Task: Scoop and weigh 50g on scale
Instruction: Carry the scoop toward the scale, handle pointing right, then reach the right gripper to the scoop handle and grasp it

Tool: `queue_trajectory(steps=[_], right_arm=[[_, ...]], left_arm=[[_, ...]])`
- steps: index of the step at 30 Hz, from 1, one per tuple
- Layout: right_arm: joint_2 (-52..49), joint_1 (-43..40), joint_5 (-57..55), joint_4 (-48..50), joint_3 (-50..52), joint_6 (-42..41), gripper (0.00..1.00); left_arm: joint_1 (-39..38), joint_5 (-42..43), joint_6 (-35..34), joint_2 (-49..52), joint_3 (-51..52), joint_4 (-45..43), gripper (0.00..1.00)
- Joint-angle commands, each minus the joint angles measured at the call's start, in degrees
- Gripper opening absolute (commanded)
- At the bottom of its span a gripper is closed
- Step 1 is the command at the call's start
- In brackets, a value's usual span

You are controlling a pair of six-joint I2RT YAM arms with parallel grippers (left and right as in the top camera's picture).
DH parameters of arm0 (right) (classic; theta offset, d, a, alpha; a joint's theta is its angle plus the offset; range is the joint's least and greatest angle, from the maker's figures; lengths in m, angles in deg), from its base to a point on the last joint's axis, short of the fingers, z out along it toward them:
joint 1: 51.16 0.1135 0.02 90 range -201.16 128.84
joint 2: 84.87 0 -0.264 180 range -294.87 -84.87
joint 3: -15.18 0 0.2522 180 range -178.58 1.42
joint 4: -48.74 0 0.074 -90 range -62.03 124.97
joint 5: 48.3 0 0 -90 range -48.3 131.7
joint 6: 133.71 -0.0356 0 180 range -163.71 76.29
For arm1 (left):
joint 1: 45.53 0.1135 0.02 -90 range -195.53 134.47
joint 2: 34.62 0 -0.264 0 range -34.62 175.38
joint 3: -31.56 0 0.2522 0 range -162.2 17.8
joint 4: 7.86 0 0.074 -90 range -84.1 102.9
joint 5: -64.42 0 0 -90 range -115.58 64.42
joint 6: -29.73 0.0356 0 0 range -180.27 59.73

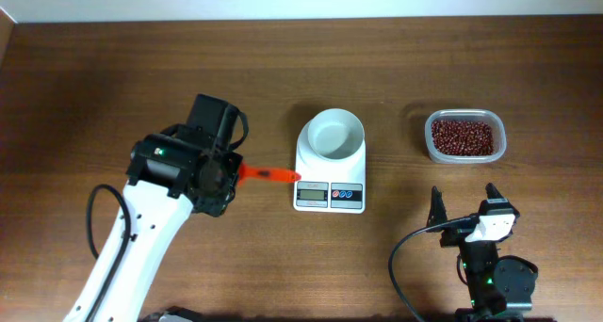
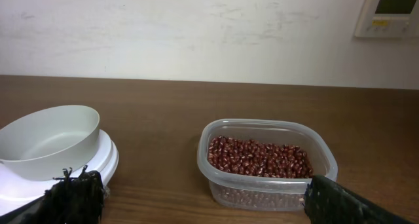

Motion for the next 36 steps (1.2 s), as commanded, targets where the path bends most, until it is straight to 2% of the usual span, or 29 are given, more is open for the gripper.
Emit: queue_trajectory(steps=[1, 7, 11, 14, 18, 20, 21, 22, 23, 25, 26, 28, 30, 33, 35, 36], right_arm=[[0.33, -0.31, -0.26, 0.02, 0.52, 0.04, 0.99], [0.33, -0.31, -0.26, 0.02, 0.52, 0.04, 0.99], [0.33, -0.31, -0.26, 0.02, 0.52, 0.04, 0.99], [0.33, -0.31, -0.26, 0.02, 0.52, 0.04, 0.99], [0.33, -0.31, 2.01, 0.2, 0.52, -2.01, 0.99], [0.33, -0.31, 10.58, 0.9, 0.52, -21.24, 0.99], [0.33, -0.31, 20.04, 1.44, 0.52, -38.73, 0.99], [0.33, -0.31, 31.26, 1.55, 0.52, -51.84, 0.99], [0.33, -0.31, 42.8, 1.46, 0.52, -59.54, 0.99], [0.33, -0.31, 44.39, 2.78, 0.52, -67.56, 0.99], [0.33, -0.31, 44.44, 8.52, 0.52, -61.55, 0.95], [-0.39, -0.31, 45.29, 10.43, -1.6, -62.99, 0.91], [-6.29, -0.31, 48.33, 9.31, -5.29, -63.23, 0.91], [-28.15, 1.7, 52.28, 9.6, -11.78, -58.58, 0.91], [-39.3, 8.04, 50.86, 11.98, -16.04, -54.82, 0.91], [-45.35, 13.2, 49.18, 16.57, -18.14, -54.88, 0.88]], left_arm=[[-3.02, 1.11, 0.98, -0.74, -1.38, 0.11, 0.0], [-3.52, 0.9, 0.98, -0.74, -1.36, 1.25, 0.0], [-3.52, -3.04, 0.74, -0.74, -1.36, 2.36, 0.0], [-3.52, -3.02, -3.34, -0.74, -1.36, 1.95, 0.0], [-3.52, -3.02, -3.41, -0.74, -1.36, 1.77, 0.0], [-3.52, -3.02, -3.43, -0.74, -1.36, 1.73, 0.0], [-3.52, -2.99, -4.04, -0.74, -1.36, 1.57, 0.0], [-3.52, -2.99, -5.64, -0.74, -1.29, 1.53, 0.0], [-3.52, -2.97, -5.77, -0.63, -1.29, 1.53, 0.0], [-3.82, -2.56, -5.75, 0.2, -1.25, 1.66, 0.0], [-4.68, -1.66, -5.49, 1.05, -1.25, 1.75, 0.0], [-7.15, -1.44, -5.42, 3.1, -1.25, 1.33, 0.0], [-10.25, -1.44, -1.36, 4.74, -1.25, -1.42, 0.0], [-13.18, -1.46, -0.96, 5.05, -1.25, -3.41, 0.0], [-14.53, -1.49, -0.96, 5.11, -1.25, -3.43, 0.0], [-15.67, -1.49, -0.96, 5.18, -1.25, -3.43, 0.0]])
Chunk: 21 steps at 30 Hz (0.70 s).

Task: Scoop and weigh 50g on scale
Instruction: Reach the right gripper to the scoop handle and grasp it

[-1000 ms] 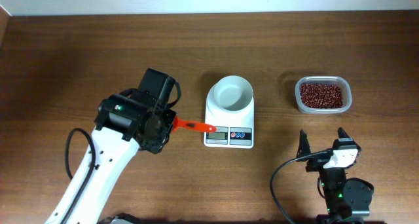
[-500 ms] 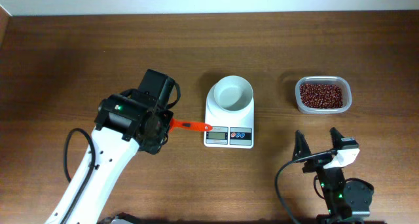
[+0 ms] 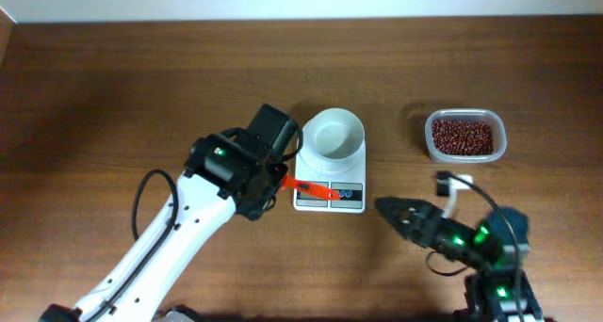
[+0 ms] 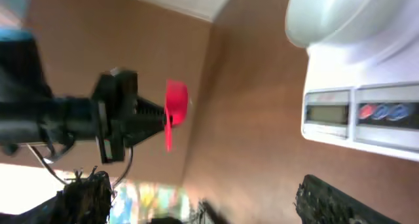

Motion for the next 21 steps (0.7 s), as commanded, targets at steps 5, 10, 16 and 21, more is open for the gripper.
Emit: queue_trajectory(steps=[5, 10, 16, 21], right_arm=[[-24.57, 21.57, -8.96, 22.08, -8.72, -2.97, 0.71], [-25.42, 27.41, -17.2, 24.98, -8.72, -5.18, 0.57], [-25.42, 27.69, -17.49, 25.49, -8.72, -6.69, 0.38], [-25.42, 27.71, -17.14, 25.49, -8.72, -7.08, 0.32]], left_arm=[[-3.8, -0.28, 0.7, 0.15, -0.96, 0.04, 0.0], [-3.8, 0.17, 0.68, 0.15, -0.96, 0.0, 0.0], [-3.8, 2.4, 0.68, 0.13, -0.96, -0.02, 0.0], [-3.8, 2.6, 0.68, 0.15, -0.96, -0.26, 0.0]])
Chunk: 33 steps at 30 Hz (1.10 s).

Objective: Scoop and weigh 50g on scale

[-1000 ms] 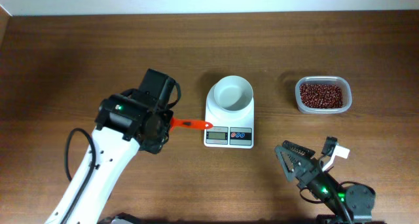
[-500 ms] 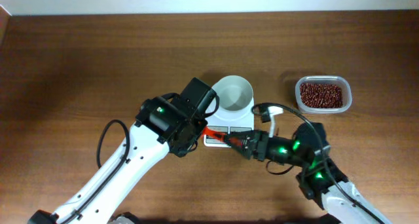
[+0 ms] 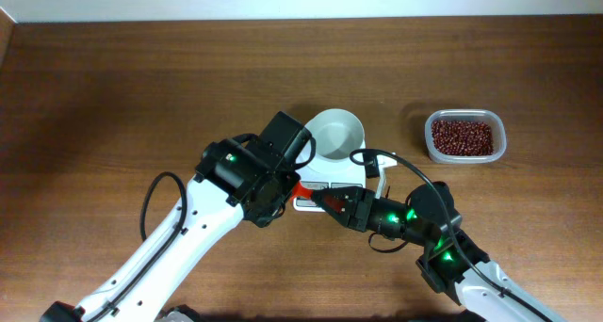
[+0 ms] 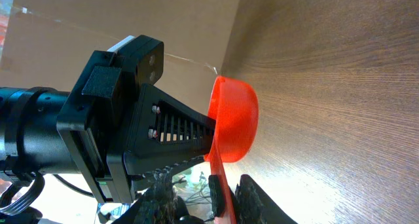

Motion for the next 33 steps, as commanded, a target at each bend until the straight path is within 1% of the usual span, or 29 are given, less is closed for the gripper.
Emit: queue_trajectory(steps=[1, 2, 4, 10, 12, 15, 19, 20, 21, 22, 23, 24, 25, 26, 27, 28, 29, 30, 31, 32, 33], right_arm=[[-0.09, 0.52, -0.02, 0.42, -0.85, 0.09, 0.32], [-0.09, 0.52, 0.07, 0.39, -0.85, 0.09, 0.32], [-0.09, 0.52, 0.26, 0.39, -0.85, 0.09, 0.29], [-0.09, 0.52, 0.22, 0.39, -0.85, 0.09, 0.28], [-0.09, 0.52, 0.42, 0.42, -0.85, 0.09, 0.24], [-0.09, 0.52, 1.05, 0.39, -0.85, 0.09, 0.22], [-0.09, 0.52, 1.7, 0.39, -0.85, 0.09, 0.14], [-0.09, 0.52, 1.92, 0.37, -0.85, 0.09, 0.04], [-0.09, 0.52, 1.9, 0.37, -0.85, 0.35, 0.04], [-0.09, 0.35, 1.92, 0.33, -0.85, 3.39, 0.04], [-0.09, 0.35, 1.9, 0.33, -0.85, 7.17, 0.04], [-0.09, 0.0, 1.92, 0.22, -0.85, 9.14, 0.04], [0.0, -1.31, 1.92, -1.55, -0.85, 10.25, 0.04], [0.37, -4.26, 1.95, -5.09, -0.85, 13.11, 0.04], [1.38, -6.97, 2.27, -8.04, -0.85, 15.61, 0.04], [3.61, -10.32, 3.85, -10.97, -0.87, 17.25, 0.04], [5.42, -12.39, 4.76, -12.92, -0.87, 17.35, 0.04], [9.03, -15.76, 6.67, -15.76, -0.87, 17.33, 0.04], [13.57, -19.02, 8.28, -19.3, -0.87, 17.07, 0.04], [17.11, -20.96, 9.53, -22.77, -0.87, 16.39, 0.04], [21.05, -22.77, 10.93, -26.64, -0.87, 15.58, 0.04]], left_arm=[[-0.24, 0.61, 0.68, 0.09, -0.94, -1.07, 0.0], [-0.24, 1.01, 0.68, 0.09, -0.94, -1.84, 0.0], [-0.24, 1.66, 0.7, 0.07, -0.94, -2.25, 0.0], [-0.24, 1.68, 0.7, 0.09, -0.94, 0.5, 0.0], [-0.24, 1.68, 0.7, 0.07, -0.94, 0.33, 0.0], [-0.24, 1.68, 0.7, 0.09, -0.94, -0.24, 0.0], [-0.24, 1.66, 0.68, 0.09, -0.94, -0.37, 0.0], [-0.24, 1.66, 0.68, 0.09, -0.94, -0.37, 0.0], [-0.24, 1.66, 0.68, 0.09, -0.94, -0.35, 0.1], [-0.24, 1.66, 0.7, 0.07, -0.94, -0.33, 0.24], [-0.24, 1.64, 0.7, 0.09, -0.94, -0.07, 0.41], [-0.24, 1.27, 0.72, 0.09, -0.94, 0.7, 0.45], [-0.22, 0.26, 0.72, 0.07, -0.94, 2.16, 0.44], [-0.17, -1.11, 0.81, 0.04, -0.94, 4.07, 0.44], [-0.17, -2.12, 2.36, -0.02, -0.96, 4.48, 0.43], [-0.15, -4.68, 6.73, -0.48, -1.01, 4.46, 0.42], [-0.07, -5.6, 7.74, -0.9, -1.01, 4.46, 0.43], [-0.07, -6.58, 7.98, -1.51, -1.01, 4.44, 0.47], [-0.07, -6.8, 7.96, -1.62, -1.01, 4.42, 0.6], [-0.07, -6.75, 7.98, -1.62, -1.01, 4.46, 0.71], [-0.07, -6.78, 7.98, -1.62, -1.01, 4.48, 0.99]])
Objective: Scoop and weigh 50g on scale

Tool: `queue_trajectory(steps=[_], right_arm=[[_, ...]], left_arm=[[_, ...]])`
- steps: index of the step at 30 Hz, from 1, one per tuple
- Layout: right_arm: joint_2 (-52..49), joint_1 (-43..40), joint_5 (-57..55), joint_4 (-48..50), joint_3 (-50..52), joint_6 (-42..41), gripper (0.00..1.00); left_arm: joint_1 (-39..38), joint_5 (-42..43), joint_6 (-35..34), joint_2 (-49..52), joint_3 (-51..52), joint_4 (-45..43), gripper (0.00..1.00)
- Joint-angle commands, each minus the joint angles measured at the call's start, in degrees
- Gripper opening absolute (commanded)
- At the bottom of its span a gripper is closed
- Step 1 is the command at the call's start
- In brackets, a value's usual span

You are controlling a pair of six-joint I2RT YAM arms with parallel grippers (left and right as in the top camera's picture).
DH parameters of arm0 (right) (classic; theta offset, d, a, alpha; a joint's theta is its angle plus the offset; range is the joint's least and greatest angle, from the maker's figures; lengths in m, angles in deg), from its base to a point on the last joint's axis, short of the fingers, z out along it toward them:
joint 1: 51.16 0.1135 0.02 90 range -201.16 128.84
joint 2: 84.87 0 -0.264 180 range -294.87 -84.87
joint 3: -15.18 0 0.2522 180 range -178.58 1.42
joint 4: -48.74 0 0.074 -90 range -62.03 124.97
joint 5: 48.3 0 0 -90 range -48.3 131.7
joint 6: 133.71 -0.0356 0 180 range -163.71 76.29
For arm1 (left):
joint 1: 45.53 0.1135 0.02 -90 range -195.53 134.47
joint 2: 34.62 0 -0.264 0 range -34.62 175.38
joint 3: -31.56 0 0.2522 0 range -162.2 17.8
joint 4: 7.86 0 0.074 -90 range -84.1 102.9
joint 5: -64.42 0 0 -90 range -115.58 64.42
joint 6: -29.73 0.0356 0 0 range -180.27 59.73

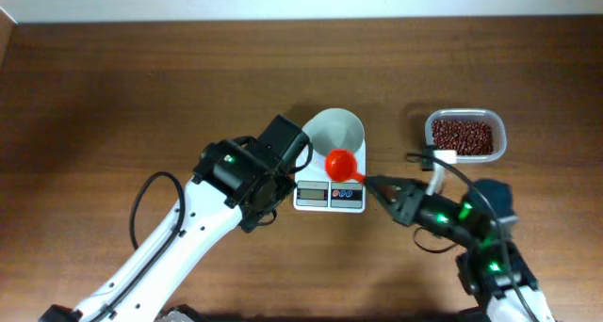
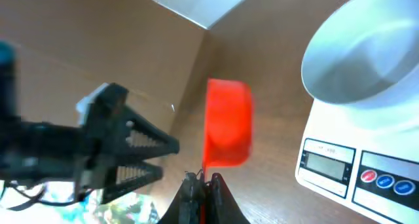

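My right gripper [image 1: 370,182] [image 2: 201,183] is shut on the thin handle of the red scoop [image 1: 341,162] [image 2: 229,129]. The scoop's cup hangs over the white scale [image 1: 329,196] [image 2: 340,175], just in front of the white bowl [image 1: 334,132] [image 2: 366,60] standing on it. No beans show in the cup. My left gripper [image 1: 285,183] [image 2: 169,158] is left of the scoop, open, with nothing between its fingers. The red beans fill a clear tub [image 1: 463,136] at the right.
The left arm's white link [image 1: 179,237] runs from the front left edge up to the scale. The right arm [image 1: 480,237] with its cable lies front right, below the tub. Brown tabletop lies all around.
The left gripper has let go of the scoop and stands open beside it. The right gripper keeps the handle and is now further right, with the cup over the scale.
First the left gripper held the scoop left of the scale while the right gripper sat open at the front right. Then the scoop was at the scale's front and the right gripper faced it. Then both were on the scoop. Now only the right holds it.
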Motion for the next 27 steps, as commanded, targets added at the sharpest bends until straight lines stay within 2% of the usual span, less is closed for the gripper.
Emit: queue_trajectory(steps=[1, 4, 9, 11, 13, 16, 17, 20, 27], right_arm=[[9.22, -4.24, 5.09, -6.88, -0.37, -0.28, 0.04], [16.41, -10.1, 12.66, -12.92, -3.04, -0.28, 0.04], [16.37, -23.71, 25.75, -13.88, -5.22, -0.31, 0.04], [13.57, -30.29, 32.35, -13.16, -6.71, -1.64, 0.04], [8.33, -32.92, 38.53, -8.9, -8.46, -4.13, 0.04], [-8.79, -32.76, 44.22, 14.16, -9.38, -19.19, 0.04], [-12.44, -32.22, 44.22, 18.05, -9.38, -21.18, 0.04], [-15.54, -30.51, 44.22, 22.82, -9.38, -21.33, 0.04], [-12.41, -29.77, 44.22, 22.8, -9.33, -22.86, 0.04]], left_arm=[[-0.09, -1.75, 0.98, -1.16, -0.9, 0.24, 0.99], [-0.09, -1.73, 0.98, -1.16, -0.9, 0.22, 0.99], [-0.07, -1.75, 0.96, -1.16, -0.9, 0.2, 0.99], [-0.07, -1.73, 0.96, -1.16, -0.9, 0.2, 0.99], [-0.07, -1.73, 0.96, -1.16, -0.9, 0.2, 0.99], [-0.07, -1.73, 0.96, -1.16, -0.9, 0.2, 0.99], [-0.07, -1.73, 0.96, -1.16, -0.9, 0.2, 0.99], [-0.07, -1.73, 0.96, -1.16, -0.9, 0.2, 0.99], [-0.07, -1.73, 0.96, -1.16, -0.9, 0.2, 0.99]])
